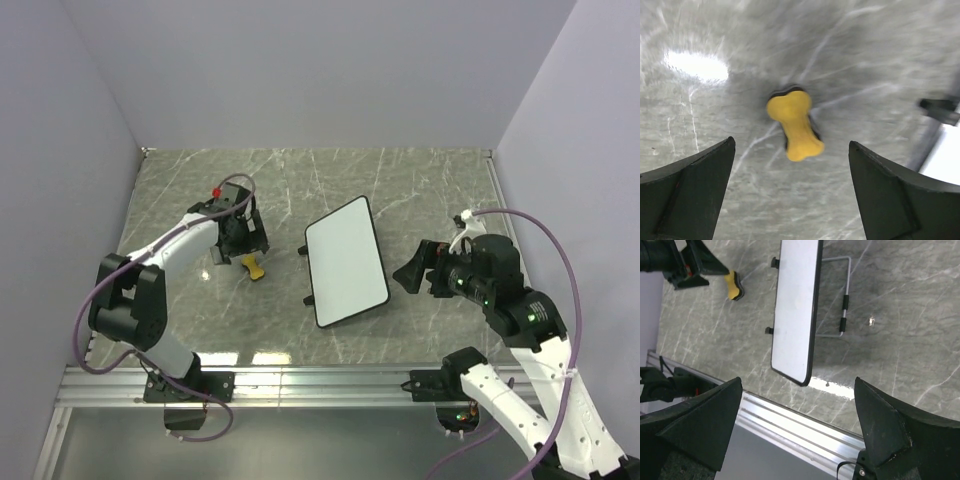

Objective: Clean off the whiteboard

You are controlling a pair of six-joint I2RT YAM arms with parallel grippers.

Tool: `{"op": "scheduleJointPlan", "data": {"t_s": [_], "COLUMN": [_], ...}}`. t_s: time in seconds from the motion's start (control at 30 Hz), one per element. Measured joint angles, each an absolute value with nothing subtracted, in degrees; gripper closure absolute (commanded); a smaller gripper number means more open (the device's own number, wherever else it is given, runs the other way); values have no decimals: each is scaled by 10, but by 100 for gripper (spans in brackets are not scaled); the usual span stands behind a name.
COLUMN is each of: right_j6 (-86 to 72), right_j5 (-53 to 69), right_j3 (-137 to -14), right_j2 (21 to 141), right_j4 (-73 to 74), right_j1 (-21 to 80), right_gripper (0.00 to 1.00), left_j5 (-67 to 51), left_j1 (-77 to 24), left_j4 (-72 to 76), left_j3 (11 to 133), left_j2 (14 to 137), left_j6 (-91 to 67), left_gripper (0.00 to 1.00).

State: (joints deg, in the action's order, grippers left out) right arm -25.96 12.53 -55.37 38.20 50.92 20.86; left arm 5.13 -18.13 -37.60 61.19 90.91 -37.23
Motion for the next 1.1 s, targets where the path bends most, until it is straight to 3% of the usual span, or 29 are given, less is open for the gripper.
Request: {"op": "scheduleJointPlan", "data": {"t_s": [0.3,0.77,1.1], "right_j6": [-259,-274,-285], "right_j5": [142,161,159], "right_j3": [-550,-513,-513], "right_j2": [363,343,333], "right_j4": [511,502,510], "right_j1": [209,209,218], "right_gripper": [0,1,1], "left_j5": [81,96,118], "left_j1": [-260,-463,-512], "left_j4": [-432,-499,-558], "left_j3": [702,933,986], "left_j2": [854,833,839], "left_j6": [-397,-459,-484], "left_gripper": [1,1,1]}}
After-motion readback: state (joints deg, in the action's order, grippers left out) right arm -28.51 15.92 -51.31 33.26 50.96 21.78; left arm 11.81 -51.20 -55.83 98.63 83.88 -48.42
